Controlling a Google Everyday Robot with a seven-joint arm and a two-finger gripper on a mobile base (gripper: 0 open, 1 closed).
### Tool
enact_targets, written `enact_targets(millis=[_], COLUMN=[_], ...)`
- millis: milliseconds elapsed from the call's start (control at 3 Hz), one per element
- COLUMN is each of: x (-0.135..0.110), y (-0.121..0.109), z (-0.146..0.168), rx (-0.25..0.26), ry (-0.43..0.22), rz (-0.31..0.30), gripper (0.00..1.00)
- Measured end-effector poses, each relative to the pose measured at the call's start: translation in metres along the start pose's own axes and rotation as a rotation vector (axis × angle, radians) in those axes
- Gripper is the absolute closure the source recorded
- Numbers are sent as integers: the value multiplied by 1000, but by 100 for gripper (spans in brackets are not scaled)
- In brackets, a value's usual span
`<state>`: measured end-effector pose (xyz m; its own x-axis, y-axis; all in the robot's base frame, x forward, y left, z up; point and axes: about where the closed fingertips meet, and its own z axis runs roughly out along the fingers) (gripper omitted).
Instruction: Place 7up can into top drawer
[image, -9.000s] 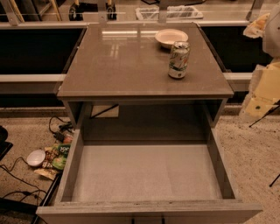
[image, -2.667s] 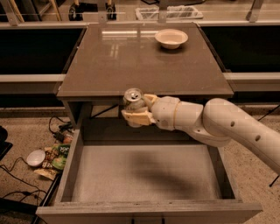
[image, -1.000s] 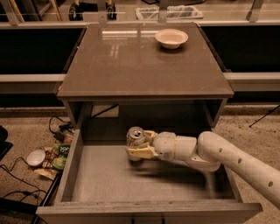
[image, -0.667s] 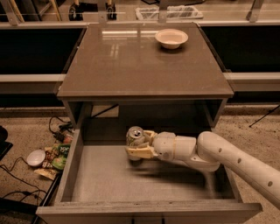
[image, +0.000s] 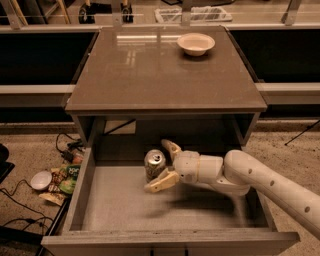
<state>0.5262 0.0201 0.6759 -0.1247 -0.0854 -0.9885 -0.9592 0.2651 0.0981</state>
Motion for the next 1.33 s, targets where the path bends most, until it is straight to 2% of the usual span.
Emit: enact_targets(millis=[333,667,1000,1333], x=[-8,-55,-123,-205], y=[-1,10,17,32], z=[-2,-21,-42,-78], rx=[-7,-40,-81,-73], ry=[9,78,217,350], rz=[7,-3,-42,-87], gripper=[0,0,0,0])
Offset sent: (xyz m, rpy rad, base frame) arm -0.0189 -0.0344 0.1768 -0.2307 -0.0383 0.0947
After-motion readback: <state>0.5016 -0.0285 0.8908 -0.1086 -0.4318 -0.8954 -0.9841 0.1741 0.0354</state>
